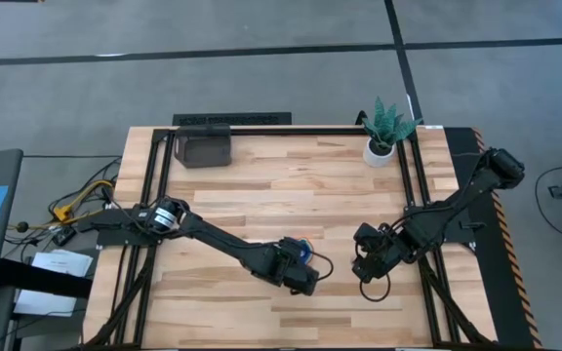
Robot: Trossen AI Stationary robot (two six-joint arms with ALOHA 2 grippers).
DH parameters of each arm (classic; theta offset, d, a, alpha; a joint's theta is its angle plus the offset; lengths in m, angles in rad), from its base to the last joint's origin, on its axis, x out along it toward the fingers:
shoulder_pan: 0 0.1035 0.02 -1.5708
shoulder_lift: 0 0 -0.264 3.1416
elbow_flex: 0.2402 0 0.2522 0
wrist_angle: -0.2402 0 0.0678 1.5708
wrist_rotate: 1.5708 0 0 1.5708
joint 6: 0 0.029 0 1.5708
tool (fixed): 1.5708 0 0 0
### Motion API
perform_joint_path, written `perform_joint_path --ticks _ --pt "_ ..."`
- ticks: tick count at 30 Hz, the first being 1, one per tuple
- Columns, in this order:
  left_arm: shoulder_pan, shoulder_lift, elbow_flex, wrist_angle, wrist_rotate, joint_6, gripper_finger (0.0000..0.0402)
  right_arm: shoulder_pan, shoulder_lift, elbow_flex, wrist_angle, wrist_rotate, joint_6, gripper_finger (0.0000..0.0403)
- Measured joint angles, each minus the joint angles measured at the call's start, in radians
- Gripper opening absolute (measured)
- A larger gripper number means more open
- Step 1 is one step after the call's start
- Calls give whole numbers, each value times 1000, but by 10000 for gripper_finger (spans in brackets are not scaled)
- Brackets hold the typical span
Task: Nest measuring cups in basket
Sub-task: Put the stacked measuring cups into the black bin
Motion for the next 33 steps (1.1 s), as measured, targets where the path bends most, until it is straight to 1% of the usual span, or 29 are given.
perform_joint_path --ticks 5,8,11,14,19,25,29,33 --pt "0 0 0 -2 20 32 256 -3 0 0 0 0 -9 270" --pt "1 0 0 11 56 60 243 -13 0 0 -1 -1 -23 270" --pt "1 0 -7 28 60 61 242 -27 0 0 -1 -1 -33 270" --pt "2 0 -17 26 62 56 250 -39 0 0 -1 -2 -45 270" --pt "2 0 -65 72 81 46 262 -48 0 0 0 -2 -53 270" --pt "2 -1 -64 79 67 57 258 -48 0 0 0 -3 -52 270" --pt "5 -1 -64 82 70 74 235 -48 0 0 0 -3 -52 270" --pt "9 -1 -64 82 82 88 195 -48 0 0 0 -3 -52 270"
